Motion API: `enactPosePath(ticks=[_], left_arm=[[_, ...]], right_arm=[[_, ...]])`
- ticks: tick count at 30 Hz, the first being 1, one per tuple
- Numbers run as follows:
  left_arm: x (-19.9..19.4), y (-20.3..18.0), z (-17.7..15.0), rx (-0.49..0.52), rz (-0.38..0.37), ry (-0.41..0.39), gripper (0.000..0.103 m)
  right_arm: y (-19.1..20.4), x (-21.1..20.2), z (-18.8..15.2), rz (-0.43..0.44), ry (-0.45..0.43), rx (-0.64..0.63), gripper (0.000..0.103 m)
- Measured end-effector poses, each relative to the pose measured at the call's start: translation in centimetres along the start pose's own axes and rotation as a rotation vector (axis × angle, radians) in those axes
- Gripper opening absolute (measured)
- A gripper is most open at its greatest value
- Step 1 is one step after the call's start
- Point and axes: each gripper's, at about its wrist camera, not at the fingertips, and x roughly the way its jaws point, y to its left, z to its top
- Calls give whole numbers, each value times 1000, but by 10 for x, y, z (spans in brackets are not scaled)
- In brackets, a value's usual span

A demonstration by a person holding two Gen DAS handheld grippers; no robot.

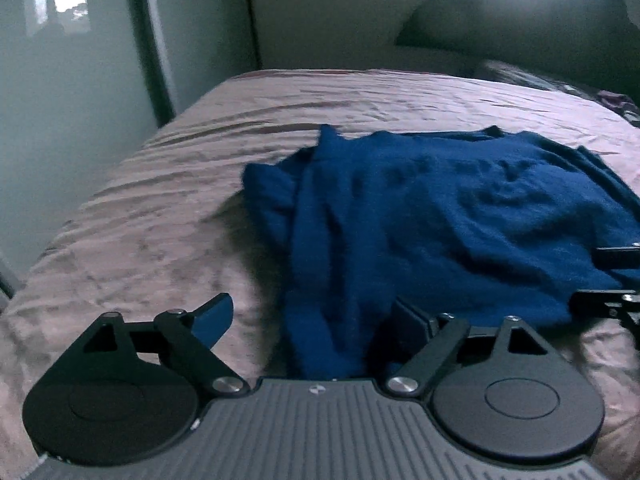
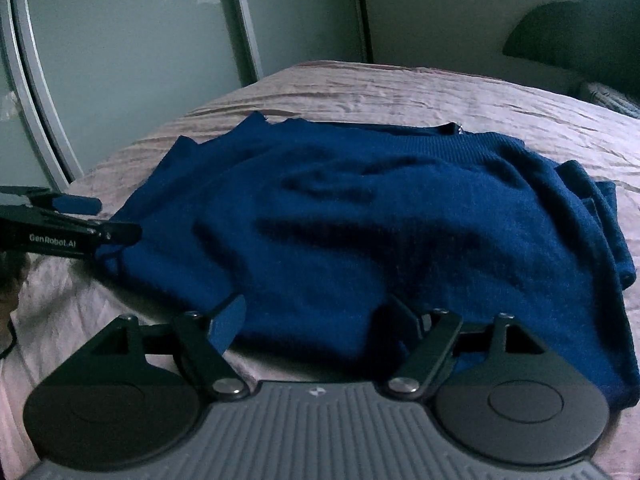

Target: Fold small clothes

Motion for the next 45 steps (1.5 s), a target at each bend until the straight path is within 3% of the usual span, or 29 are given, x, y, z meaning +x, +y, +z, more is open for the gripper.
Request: enactPosePath(ticks=[5, 10, 23, 34, 38, 45], left_arm=[[-1, 5, 1, -5, 74, -3, 89], [-2, 10, 3, 1, 108, -7, 91], [2, 17, 12, 21, 160, -20, 95], [13, 23, 17, 25, 169, -5, 97], [17, 25, 19, 18, 170, -2, 97], [27, 46, 34, -40, 114, -1, 97]], right_arm=[[3, -1, -2, -15, -10, -5, 82], [10, -19, 9, -72, -103, -30, 82], [57, -23, 33, -210, -178, -325, 82], [84, -8, 28, -159, -143, -394, 83], [89, -2, 26, -157, -125, -398, 89], [99, -2, 26, -134, -116, -418, 91]])
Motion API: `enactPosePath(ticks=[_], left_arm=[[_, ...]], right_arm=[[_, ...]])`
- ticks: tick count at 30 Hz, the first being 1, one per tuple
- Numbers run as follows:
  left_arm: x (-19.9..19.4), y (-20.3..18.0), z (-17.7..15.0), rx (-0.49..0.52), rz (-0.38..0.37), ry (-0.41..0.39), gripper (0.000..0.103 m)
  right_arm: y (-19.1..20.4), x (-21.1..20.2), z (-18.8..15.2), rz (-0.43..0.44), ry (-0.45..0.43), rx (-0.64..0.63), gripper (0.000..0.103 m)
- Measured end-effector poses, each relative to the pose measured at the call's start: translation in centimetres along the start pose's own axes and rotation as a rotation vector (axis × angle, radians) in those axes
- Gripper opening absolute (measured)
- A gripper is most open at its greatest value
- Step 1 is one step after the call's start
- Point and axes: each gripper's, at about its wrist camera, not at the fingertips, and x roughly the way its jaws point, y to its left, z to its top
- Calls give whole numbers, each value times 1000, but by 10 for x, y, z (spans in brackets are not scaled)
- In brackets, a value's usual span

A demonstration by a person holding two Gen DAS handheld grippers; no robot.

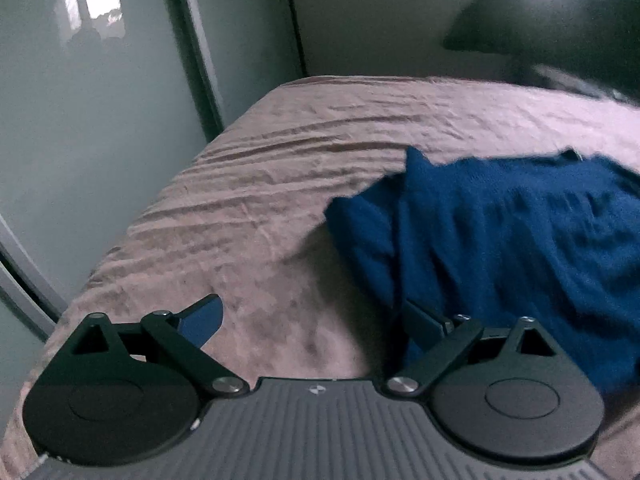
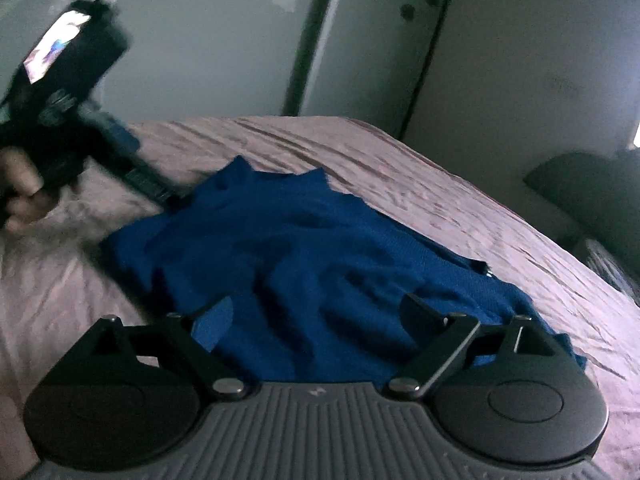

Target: Fold small clothes

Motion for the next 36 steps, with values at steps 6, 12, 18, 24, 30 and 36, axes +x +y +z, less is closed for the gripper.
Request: enactPosePath(ticks=[6, 12, 18, 24, 30, 36], left_arm=[[27, 32, 23, -187, -226, 85, 97], [64, 38, 32, -305, -457, 215, 97], [71, 34, 33, -324, -468, 185, 96], [50, 28, 51, -269, -349, 44, 90], [54, -4, 73, -177, -422, 28, 82], [83, -29, 73, -132, -406, 66, 77]], right_arm=[[38, -5, 4, -40, -23, -149, 91], [91, 0, -8, -79, -25, -424, 91], [107, 7, -17, -100, -27, -483, 91], [30, -2, 6, 71, -50, -95, 91], [-101, 19, -5, -49, -49, 241, 91], [-230, 57, -31, -45, 10, 556, 91]])
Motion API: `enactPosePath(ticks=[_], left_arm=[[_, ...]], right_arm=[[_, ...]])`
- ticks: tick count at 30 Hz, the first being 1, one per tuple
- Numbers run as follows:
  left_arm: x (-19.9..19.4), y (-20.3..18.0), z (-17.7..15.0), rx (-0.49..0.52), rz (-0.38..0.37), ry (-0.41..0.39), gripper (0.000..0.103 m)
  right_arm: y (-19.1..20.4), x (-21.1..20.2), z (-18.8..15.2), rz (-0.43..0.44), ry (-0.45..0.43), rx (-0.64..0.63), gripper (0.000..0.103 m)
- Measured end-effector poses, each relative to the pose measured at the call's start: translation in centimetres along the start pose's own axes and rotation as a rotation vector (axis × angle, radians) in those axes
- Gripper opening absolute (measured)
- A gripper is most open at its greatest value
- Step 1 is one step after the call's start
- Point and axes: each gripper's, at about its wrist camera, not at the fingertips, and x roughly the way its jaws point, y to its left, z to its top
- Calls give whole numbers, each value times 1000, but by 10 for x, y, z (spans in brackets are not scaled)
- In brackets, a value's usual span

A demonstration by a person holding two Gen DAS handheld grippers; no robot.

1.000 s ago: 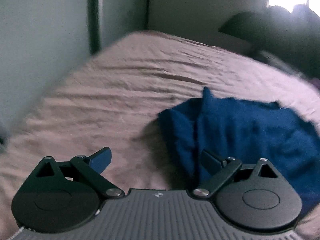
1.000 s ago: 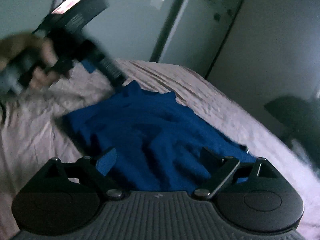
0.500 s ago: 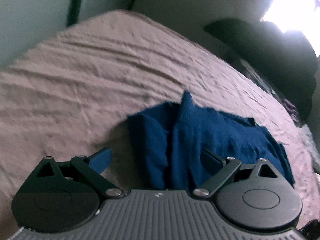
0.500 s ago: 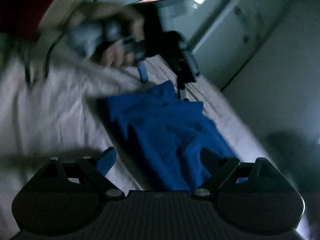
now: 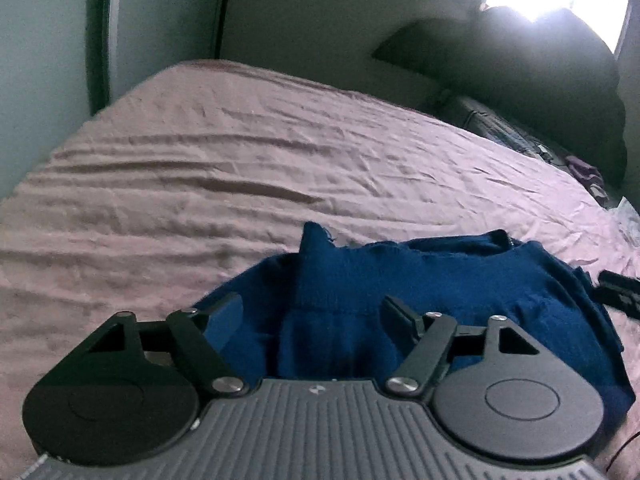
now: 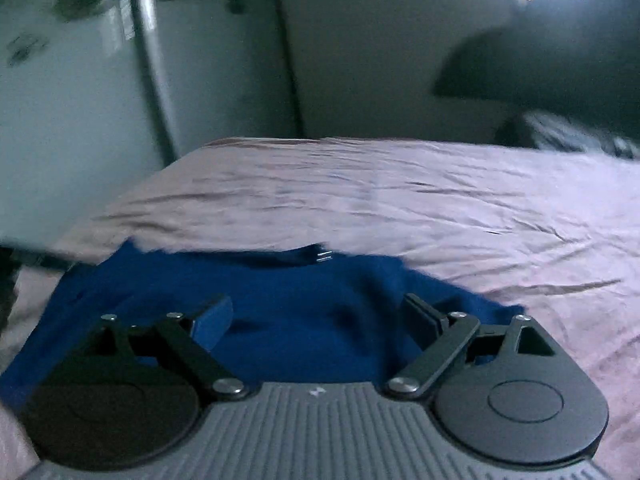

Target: Fold small clothes

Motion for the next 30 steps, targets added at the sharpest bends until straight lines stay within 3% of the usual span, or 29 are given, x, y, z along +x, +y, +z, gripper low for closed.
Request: enactPosePath(ticks=[6, 8, 11, 12, 13, 15, 22, 25, 27, 30], left_arm=[[22, -2, 3, -7, 2, 20, 74], [26, -3, 5, -6, -1, 16, 69], [30, -6, 7, 5, -12, 14, 53], [31, -8, 8, 15, -11, 13, 42], [32, -11, 8, 32, -7, 13, 26], [31, -16, 7, 59, 2, -1, 7], [15, -29, 2, 114, 54, -124, 6], [34, -27, 4, 104, 75, -49, 9], [39, -24, 1, 99, 95, -37, 20], [25, -27, 0, 135, 144, -91, 41]], right_arm=[[-42, 52, 19, 109, 87, 142, 91], [-46, 69, 19, 137, 123, 188, 82], [-48, 89, 19, 113, 148, 203, 50], [-47, 92, 19, 100, 147, 198, 31], [-46, 91, 18, 98, 142, 198, 19], [-47, 87, 16, 119, 123, 202, 13], [-28, 64, 26, 32, -12, 42, 11], [-28, 82, 26, -21, 60, 12, 11], [-28, 101, 20, -55, 146, -10, 14], [-21, 91, 18, -121, 96, -29, 28]])
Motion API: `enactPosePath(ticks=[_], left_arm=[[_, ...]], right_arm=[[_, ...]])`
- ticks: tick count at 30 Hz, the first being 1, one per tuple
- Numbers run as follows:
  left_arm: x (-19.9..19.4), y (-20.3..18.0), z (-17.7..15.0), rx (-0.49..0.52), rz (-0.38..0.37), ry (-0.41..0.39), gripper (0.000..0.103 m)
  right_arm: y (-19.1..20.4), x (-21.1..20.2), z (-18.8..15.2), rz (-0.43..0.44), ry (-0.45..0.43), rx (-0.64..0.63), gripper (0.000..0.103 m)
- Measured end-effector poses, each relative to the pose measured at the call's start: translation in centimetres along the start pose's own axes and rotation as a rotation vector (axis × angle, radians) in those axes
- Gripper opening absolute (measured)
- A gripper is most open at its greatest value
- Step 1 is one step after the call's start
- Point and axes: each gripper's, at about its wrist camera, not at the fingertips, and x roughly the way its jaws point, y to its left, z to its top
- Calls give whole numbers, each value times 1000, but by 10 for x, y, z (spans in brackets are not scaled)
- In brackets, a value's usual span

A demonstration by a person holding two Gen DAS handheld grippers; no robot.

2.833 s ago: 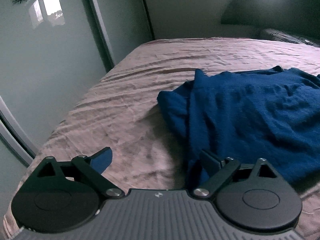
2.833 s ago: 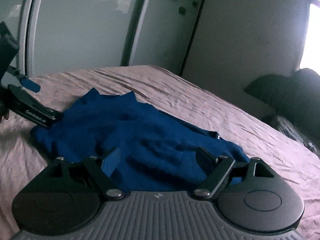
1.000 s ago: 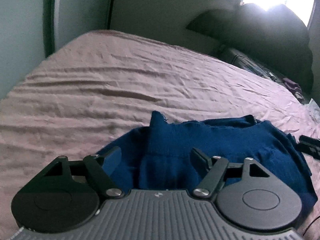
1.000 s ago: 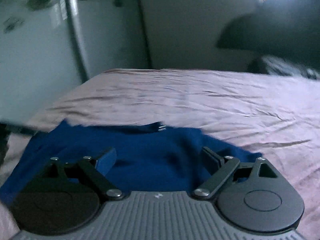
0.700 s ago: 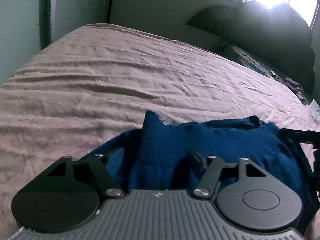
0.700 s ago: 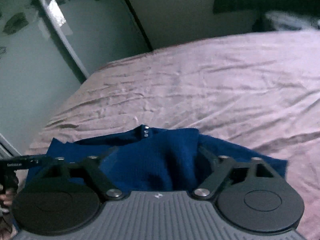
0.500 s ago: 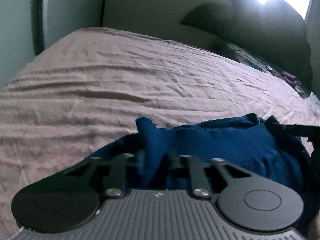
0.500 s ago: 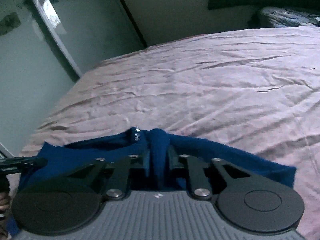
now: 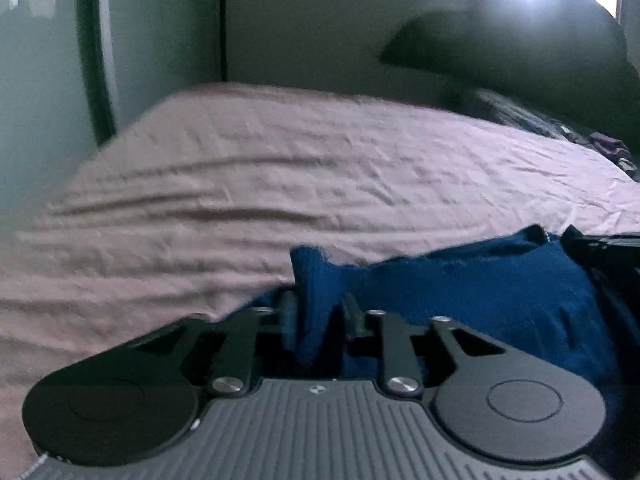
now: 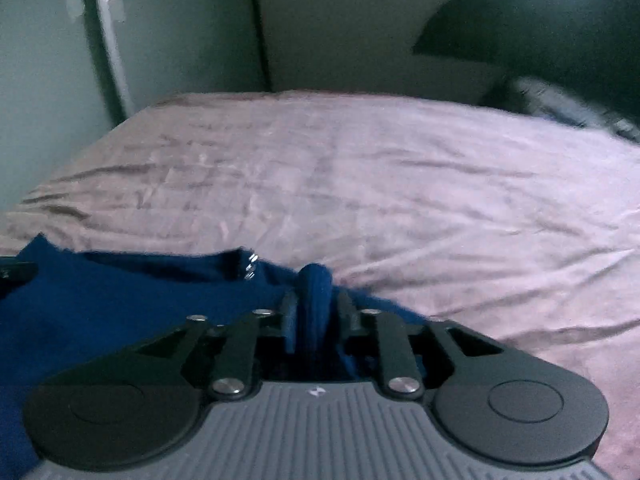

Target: Fold small clothes

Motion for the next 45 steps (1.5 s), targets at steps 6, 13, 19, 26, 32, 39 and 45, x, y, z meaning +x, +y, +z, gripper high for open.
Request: enactPosePath(ticks=[6, 13, 19, 26, 32, 39, 45], left_arm=[[-37, -14, -4, 107, 36, -96, 46], [-22, -43, -22, 218, -96, 51, 58], [-29, -29, -20, 117, -88, 26, 56], [-21, -39, -26, 159, -50, 37, 62], [-17, -41, -31, 179, -37, 25, 67], [-16, -41, -33, 182, -36, 12, 72], [-16, -42, -35, 188, -37, -1, 74]], right_arm=[[14, -52, -9, 50, -115, -53, 30], [-8, -34, -31, 154, 31, 73, 30], [-60, -62, -28, -38, -108, 233, 31], [-72, -57, -31, 277, -42, 348, 31], [-77, -25, -25, 309, 53, 424, 67], [10, -75, -24, 698, 48, -123, 67], [-50, -57, -20, 489, 20, 233, 69]])
